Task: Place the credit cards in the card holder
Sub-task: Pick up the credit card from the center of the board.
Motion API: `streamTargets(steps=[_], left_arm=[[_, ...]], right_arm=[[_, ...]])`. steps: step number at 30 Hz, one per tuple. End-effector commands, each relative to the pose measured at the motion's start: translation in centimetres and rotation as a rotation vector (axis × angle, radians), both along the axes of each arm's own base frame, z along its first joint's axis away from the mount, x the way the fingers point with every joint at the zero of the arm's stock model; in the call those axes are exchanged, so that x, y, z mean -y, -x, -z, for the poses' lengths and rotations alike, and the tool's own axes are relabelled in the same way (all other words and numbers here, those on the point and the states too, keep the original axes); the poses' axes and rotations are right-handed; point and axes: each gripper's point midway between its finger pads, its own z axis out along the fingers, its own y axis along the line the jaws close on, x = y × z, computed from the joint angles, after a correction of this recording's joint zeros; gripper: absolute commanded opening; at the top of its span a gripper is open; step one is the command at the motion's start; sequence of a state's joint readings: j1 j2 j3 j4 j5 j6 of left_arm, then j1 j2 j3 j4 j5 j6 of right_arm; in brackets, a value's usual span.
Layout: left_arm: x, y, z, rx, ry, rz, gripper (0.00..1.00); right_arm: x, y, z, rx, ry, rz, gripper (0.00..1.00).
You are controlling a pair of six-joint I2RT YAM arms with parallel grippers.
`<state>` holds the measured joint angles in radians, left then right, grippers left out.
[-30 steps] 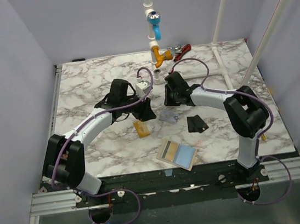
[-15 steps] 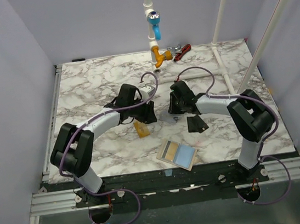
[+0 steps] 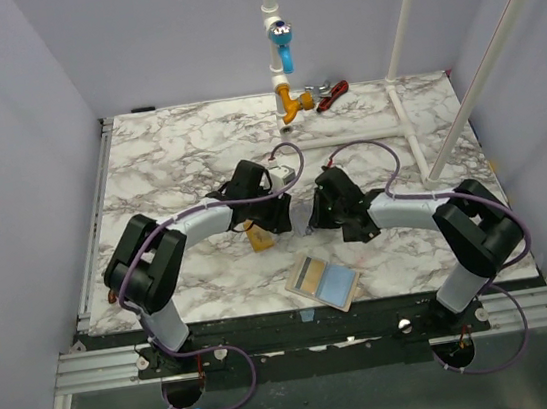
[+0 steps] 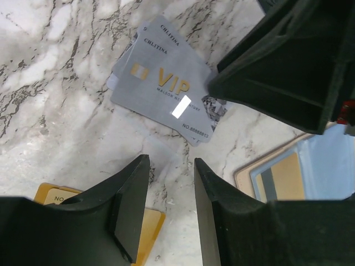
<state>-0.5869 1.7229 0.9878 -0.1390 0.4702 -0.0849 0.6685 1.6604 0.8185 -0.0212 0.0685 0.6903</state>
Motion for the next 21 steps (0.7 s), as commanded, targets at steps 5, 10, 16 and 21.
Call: streamTargets(steps=[5, 10, 16, 21], left_arm=[[1.3, -2.8, -0.4, 0.082, 0.002, -0.052, 0.38], [2.2, -3.8, -0.5, 0.101, 0.01, -0.054, 0.37], [3.1, -3.6, 0.4, 0.054, -0.002, -0.036, 0.34], [3.6, -3.0, 1.0, 0.009, -0.026, -0.024, 0.33]], right_arm=[[2.1, -0.3, -0.7, -0.028, 0.087, 0.049, 0.28], [1.7, -2.3, -1.2, -0.012, 0.077, 0.059, 0.28], [1.0, -2.8, -1.6, 0.002, 0.024, 0.077, 0.28], [1.0, -2.6, -1.6, 0.01, -0.012, 0.095, 0.35]])
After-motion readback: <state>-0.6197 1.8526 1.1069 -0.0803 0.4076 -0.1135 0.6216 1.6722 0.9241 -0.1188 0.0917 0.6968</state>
